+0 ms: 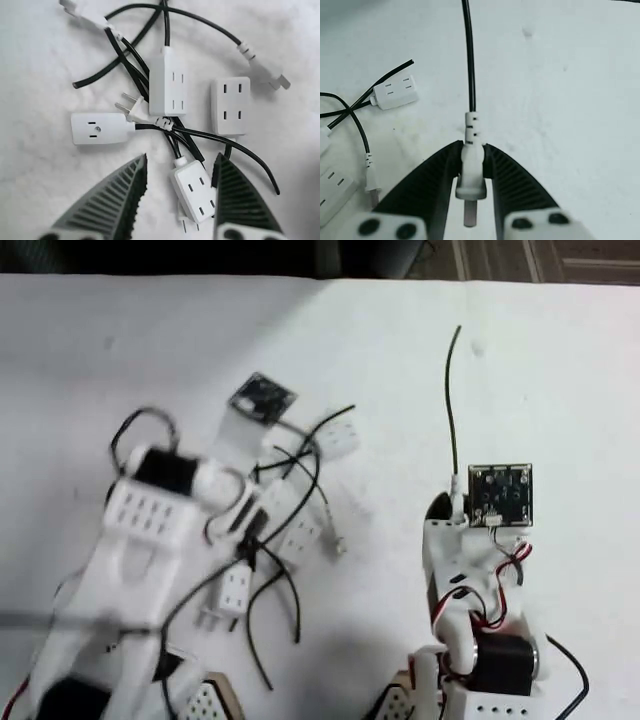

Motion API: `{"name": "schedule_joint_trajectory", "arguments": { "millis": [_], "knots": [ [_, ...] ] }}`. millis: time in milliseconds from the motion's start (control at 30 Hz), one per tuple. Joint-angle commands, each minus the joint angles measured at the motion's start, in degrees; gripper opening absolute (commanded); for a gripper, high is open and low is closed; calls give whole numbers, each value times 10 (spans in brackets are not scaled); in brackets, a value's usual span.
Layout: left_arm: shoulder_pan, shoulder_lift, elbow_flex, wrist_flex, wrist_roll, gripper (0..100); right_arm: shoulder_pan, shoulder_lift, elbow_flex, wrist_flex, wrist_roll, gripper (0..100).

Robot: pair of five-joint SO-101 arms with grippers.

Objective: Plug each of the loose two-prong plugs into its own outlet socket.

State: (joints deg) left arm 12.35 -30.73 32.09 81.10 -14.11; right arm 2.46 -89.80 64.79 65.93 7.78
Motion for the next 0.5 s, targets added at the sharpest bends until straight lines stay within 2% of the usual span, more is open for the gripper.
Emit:
{"name": "schedule_joint_trajectory", "arguments": {
  "millis": [0, 67, 200, 367, 467],
  "knots": [
    [10, -99, 84, -49, -3, 258, 1, -3, -8, -9, -6, 18],
    [22, -92, 108, -55, -2, 290, 1, -3, -6, -9, -6, 18],
    [44, -15, 101, -78, -2, 290, 1, -3, -5, -9, -6, 18],
    [95, 146, 31, -98, 18, 290, 1, -3, -4, -8, -6, 18],
    [102, 241, -30, -98, 33, 290, 1, -3, -4, 0, -6, 18]
  ]
}}
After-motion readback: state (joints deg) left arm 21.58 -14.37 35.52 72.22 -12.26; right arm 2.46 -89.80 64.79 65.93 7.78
